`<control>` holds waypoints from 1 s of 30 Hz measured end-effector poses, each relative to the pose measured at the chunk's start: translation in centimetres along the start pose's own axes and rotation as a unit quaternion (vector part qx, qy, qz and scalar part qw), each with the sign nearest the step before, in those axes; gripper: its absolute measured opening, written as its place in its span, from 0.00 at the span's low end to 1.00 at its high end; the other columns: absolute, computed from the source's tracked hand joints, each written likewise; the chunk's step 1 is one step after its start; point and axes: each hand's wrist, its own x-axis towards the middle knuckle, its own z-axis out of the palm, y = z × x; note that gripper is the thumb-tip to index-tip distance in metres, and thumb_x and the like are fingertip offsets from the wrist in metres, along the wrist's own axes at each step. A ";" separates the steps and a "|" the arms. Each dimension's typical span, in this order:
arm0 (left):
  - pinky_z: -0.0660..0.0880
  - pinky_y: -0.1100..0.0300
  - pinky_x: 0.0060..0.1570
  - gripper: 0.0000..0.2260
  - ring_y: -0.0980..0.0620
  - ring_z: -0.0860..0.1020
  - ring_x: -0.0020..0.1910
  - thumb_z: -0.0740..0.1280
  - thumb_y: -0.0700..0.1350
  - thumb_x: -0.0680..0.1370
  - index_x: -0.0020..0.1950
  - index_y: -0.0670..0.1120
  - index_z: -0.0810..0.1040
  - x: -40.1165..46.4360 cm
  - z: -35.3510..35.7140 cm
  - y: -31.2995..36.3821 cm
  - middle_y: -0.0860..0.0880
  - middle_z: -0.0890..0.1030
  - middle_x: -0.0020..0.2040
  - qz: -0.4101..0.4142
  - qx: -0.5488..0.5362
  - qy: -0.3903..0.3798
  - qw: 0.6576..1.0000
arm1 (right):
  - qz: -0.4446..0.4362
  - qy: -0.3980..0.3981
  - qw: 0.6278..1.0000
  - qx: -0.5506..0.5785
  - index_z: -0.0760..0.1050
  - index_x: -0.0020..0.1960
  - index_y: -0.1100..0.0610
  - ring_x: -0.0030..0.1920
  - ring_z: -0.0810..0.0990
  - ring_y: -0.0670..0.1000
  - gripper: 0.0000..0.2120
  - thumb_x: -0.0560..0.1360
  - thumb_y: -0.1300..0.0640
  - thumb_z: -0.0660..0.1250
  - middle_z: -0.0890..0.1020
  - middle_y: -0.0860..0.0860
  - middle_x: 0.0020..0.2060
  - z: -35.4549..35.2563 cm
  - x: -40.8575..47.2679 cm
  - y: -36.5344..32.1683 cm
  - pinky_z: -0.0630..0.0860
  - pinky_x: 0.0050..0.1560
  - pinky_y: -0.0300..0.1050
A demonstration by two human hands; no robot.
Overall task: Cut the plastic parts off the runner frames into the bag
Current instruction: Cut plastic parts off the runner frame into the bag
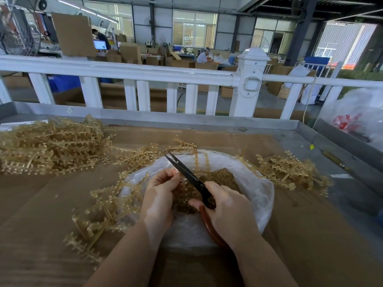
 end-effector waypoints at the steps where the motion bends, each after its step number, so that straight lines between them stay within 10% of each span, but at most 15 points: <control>1: 0.76 0.63 0.28 0.09 0.52 0.78 0.30 0.63 0.34 0.77 0.38 0.43 0.74 0.0 0.0 0.0 0.47 0.79 0.31 0.000 0.005 0.003 1.000 | 0.001 0.002 1.000 -0.003 0.80 0.51 0.55 0.32 0.79 0.47 0.17 0.69 0.44 0.73 0.81 0.48 0.33 0.0 0.0 0.0 0.70 0.33 0.34; 22: 0.74 0.64 0.24 0.09 0.53 0.79 0.26 0.63 0.32 0.78 0.39 0.42 0.74 0.0 0.1 0.1 0.48 0.80 0.29 0.001 0.005 0.030 1.000 | 0.001 -0.012 1.000 -0.027 0.79 0.48 0.51 0.30 0.77 0.44 0.16 0.70 0.39 0.69 0.80 0.44 0.31 -0.4 -0.2 -0.1 0.62 0.32 0.29; 30: 0.72 0.49 0.47 0.10 0.43 0.74 0.42 0.63 0.33 0.77 0.37 0.43 0.75 -0.1 0.4 -0.1 0.43 0.76 0.37 0.028 0.100 0.040 0.994 | 0.000 0.000 1.000 -0.030 0.78 0.48 0.49 0.32 0.76 0.43 0.15 0.69 0.39 0.69 0.79 0.43 0.32 -0.3 -0.3 0.3 0.56 0.34 0.23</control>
